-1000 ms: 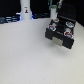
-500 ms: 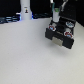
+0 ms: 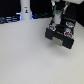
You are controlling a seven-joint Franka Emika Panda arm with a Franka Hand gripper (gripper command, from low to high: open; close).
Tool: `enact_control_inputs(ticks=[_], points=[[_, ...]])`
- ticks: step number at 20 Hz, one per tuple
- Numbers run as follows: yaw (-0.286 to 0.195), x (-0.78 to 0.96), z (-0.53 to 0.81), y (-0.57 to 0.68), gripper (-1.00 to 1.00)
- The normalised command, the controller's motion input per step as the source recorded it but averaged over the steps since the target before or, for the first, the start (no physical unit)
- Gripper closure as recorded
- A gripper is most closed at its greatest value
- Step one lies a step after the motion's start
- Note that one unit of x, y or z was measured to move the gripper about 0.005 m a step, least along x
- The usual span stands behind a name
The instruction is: Open the kcup holder, insert the kcup into the holder, and close the kcup holder
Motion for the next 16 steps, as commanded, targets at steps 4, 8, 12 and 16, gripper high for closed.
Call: enact_control_inputs(ticks=[4, 8, 12, 16], points=[[0.02, 0.22, 0.01, 0.52, 1.0], [0.012, 0.07, -0.01, 0.21, 1.0], [0.003, 0.06, -0.13, 0.02, 1.0], [0.008, 0.06, -0.12, 0.02, 1.0]])
